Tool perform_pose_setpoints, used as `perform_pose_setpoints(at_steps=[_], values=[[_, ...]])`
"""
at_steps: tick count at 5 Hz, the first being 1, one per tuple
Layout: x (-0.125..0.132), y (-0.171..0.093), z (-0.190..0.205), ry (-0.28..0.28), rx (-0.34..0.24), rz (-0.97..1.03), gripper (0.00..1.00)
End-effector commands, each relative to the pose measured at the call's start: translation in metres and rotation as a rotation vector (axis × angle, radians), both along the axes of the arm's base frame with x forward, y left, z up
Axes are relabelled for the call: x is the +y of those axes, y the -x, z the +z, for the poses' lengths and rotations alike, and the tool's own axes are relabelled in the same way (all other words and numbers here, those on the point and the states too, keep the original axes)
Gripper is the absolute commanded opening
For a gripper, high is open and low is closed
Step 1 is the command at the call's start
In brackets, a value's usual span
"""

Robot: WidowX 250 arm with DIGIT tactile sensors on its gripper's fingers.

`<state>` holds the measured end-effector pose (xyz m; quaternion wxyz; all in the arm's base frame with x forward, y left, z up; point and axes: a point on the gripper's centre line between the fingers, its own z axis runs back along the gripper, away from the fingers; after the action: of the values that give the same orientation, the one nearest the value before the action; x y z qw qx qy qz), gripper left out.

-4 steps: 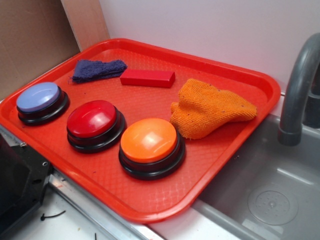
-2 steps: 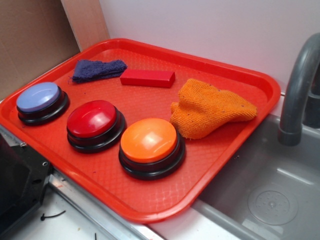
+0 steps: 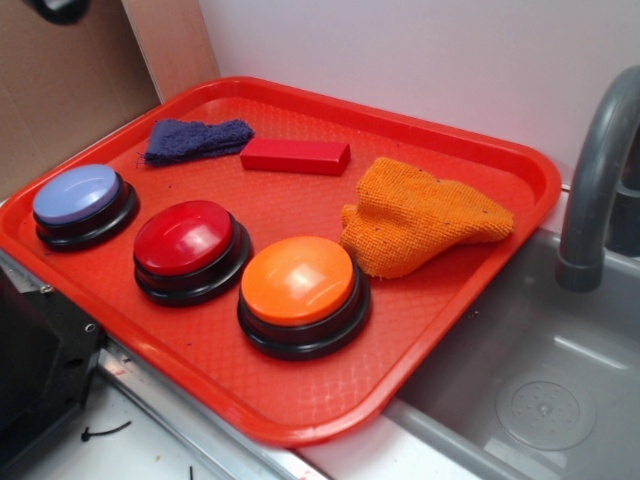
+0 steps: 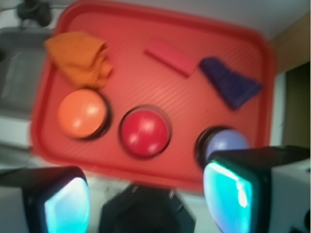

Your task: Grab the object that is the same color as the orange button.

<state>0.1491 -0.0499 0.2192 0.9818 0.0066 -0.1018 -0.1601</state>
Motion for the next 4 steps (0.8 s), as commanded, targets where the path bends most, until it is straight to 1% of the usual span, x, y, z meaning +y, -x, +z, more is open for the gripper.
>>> perform_pose_setpoints(at_steps=[1, 2, 3, 4], values=[[-0.039, -0.053, -0.042, 0.095, -0.071, -0.222, 1.0], [-0.056, -0.083, -0.065, 0.104, -0.088, -0.236, 1.0], [-0.071, -0.105, -0.09, 0.119, -0.061, -0.283, 1.0], [-0.084, -0.122, -0.12, 0.127, 0.021, -0.368, 1.0]])
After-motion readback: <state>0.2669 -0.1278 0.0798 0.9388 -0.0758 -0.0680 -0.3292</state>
